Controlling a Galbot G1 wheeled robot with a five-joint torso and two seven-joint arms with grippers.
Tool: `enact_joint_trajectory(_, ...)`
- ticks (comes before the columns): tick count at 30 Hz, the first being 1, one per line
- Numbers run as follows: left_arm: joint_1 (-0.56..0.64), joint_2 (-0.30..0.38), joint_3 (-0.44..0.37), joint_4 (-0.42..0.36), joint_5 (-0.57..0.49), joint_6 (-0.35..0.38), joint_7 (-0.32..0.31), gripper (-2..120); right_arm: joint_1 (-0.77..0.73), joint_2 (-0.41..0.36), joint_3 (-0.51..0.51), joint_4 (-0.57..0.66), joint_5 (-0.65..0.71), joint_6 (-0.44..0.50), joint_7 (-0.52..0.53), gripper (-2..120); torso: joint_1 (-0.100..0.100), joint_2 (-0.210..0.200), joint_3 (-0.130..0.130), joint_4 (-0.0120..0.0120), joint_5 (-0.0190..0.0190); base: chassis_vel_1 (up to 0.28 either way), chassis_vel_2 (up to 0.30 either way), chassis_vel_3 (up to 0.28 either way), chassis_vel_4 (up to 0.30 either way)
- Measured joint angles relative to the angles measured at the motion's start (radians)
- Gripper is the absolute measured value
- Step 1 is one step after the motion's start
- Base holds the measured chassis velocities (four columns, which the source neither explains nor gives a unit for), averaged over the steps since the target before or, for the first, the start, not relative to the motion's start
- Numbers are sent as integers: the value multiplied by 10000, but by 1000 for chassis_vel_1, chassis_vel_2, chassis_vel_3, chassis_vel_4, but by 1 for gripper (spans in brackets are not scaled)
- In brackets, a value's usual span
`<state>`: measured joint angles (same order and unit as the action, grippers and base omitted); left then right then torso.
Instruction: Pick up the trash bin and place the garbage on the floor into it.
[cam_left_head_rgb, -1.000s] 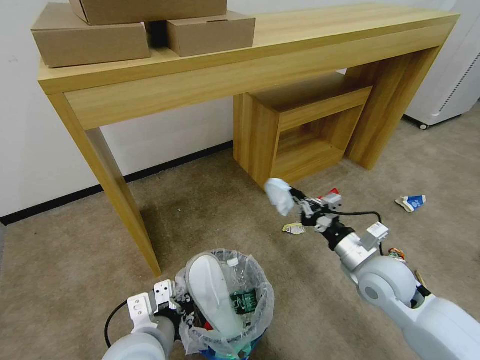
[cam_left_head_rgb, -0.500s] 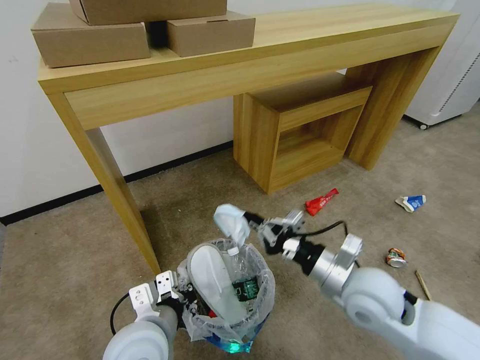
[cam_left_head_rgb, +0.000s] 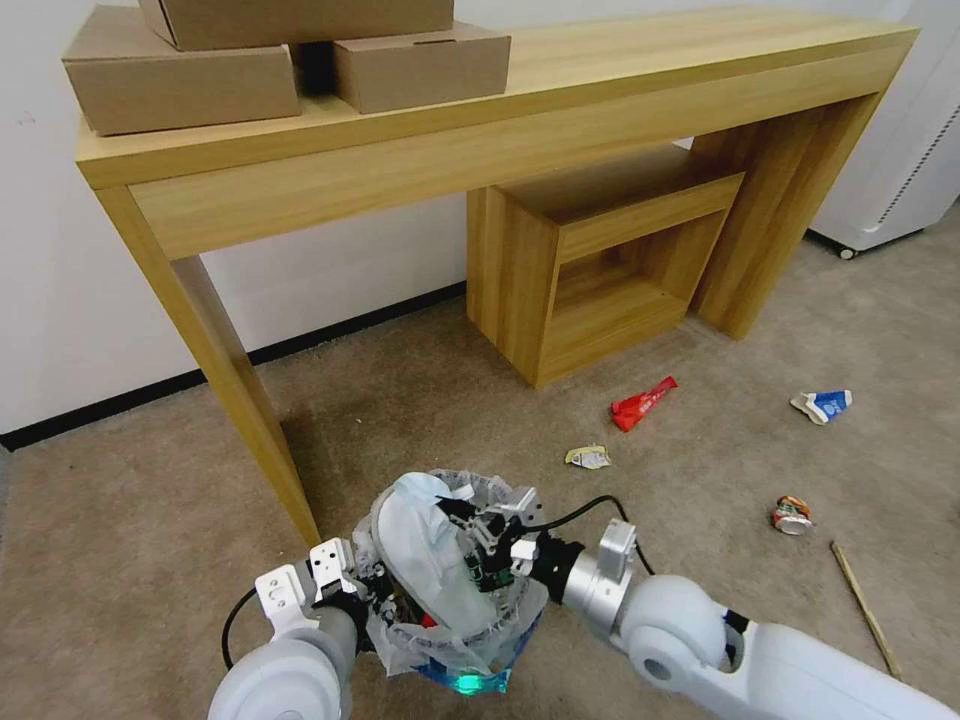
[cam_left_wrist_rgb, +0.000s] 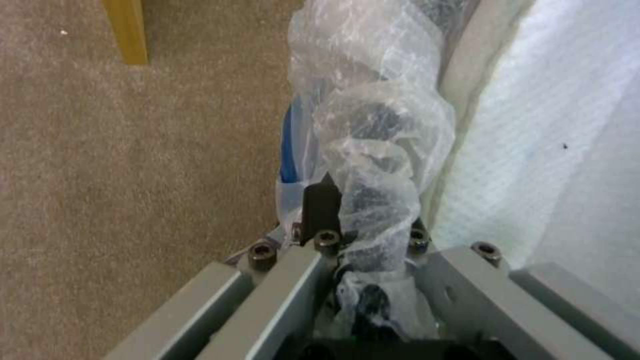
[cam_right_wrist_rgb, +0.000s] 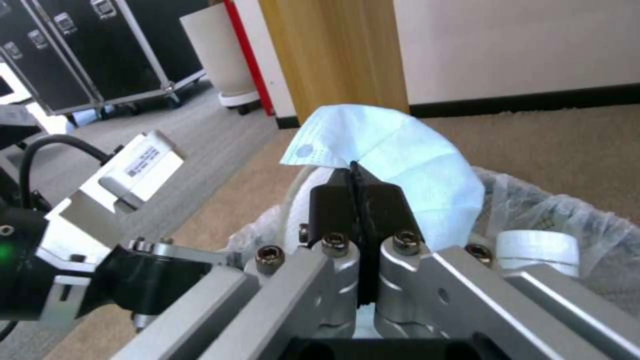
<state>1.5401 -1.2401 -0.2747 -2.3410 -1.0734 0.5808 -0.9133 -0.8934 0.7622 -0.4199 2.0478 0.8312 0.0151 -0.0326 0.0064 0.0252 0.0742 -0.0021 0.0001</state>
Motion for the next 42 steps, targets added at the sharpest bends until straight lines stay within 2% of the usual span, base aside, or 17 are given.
enact_joint_trajectory(6, 14, -203, 9, 81, 185, 30, 3, 0, -116, -150, -6, -51, -247, 6, -197, 0, 0, 0, 0, 0, 0, 0, 0, 0, 0)
enact_joint_trajectory(7, 7, -235, 12, 101, 203, 33, 5, 0, -155, -227, 35, -58, -322, 27, -339, 7, 1, 0, 0, -1, 1, 0, 0, 0, 0)
enact_joint_trajectory(8, 7, -235, 12, 101, 203, 33, 5, 0, -155, -227, 35, -58, -322, 27, -339, 7, 1, 0, 0, -1, 1, 0, 0, 0, 0)
enact_joint_trajectory(10, -66, -370, 12, 219, 294, 36, 5, 0, -191, -488, 190, -70, -451, 227, -1035, 17, 0, 0, 0, 0, 1, 0, 0, 0, 0)
enact_joint_trajectory(11, -101, -430, 14, 264, 327, 37, 4, 0, -191, -571, 241, -49, -456, 253, -1138, 22, 0, 0, 0, 0, 0, 0, 0, 0, 0)
enact_joint_trajectory(12, -101, -430, 14, 264, 327, 37, 4, 0, -191, -571, 241, -49, -456, 253, -1138, 22, 0, 0, 0, 0, 0, 0, 0, 0, 0)
enact_joint_trajectory(16, -233, -557, -38, 426, 360, 38, -27, 0, -179, -778, 444, 91, -360, 282, -1424, 41, 0, 0, 0, 0, 0, 0, 0, 0, 0)
enact_joint_trajectory(17, -233, -557, -38, 426, 360, 38, -27, 0, -179, -778, 444, 91, -360, 282, -1424, 41, 0, 0, 0, 0, 0, 0, 0, 0, 0)
enact_joint_trajectory(20, -354, -493, -178, 447, 261, 23, -79, 0, -262, -892, 581, 170, -346, 269, -1469, 55, 0, 0, 0, 0, 0, 0, 0, 0, 0)
enact_joint_trajectory(21, -354, -493, -178, 447, 261, 23, -79, 0, -262, -892, 581, 170, -346, 269, -1469, 55, 0, 0, 0, 0, 0, 0, 0, 0, 0)
enact_joint_trajectory(23, -459, -453, -291, 457, 132, -21, -139, 0, -311, -946, 672, 192, -377, 269, -1455, 67, 0, 1, 0, -1, 0, 0, 0, 0, 0)
enact_joint_trajectory(25, -487, -429, -327, 459, 104, -39, -152, 0, -322, -954, 709, 210, -377, 269, -1420, 70, 0, 0, 0, -1, 1, 0, 0, 0, 0)
enact_joint_trajectory(28, -506, -298, -426, 451, 86, -52, -153, 0, -323, -961, 819, 252, -350, 273, -1192, 84, 1, 0, -1, 0, 0, 0, 0, 0, 0)
enact_joint_trajectory(29, -506, -298, -426, 451, 86, -52, -153, 0, -323, -961, 819, 252, -350, 273, -1192, 84, 1, 0, -1, 0, 0, 0, 0, 0, 0)
enact_joint_trajectory(32, -493, -70, -562, 378, 90, -92, -120, 0, -419, -960, 1182, 273, -331, 345, -1069, 97, 0, 0, -1, 0, 0, 0, 0, 0, 0)
enact_joint_trajectory(42, -443, 183, -555, 353, 49, -129, 14, 0, -739, -1084, 2833, 701, -20, 395, -920, 100, 0, 0, 0, 0, 0, 0, 0, 0, 0)
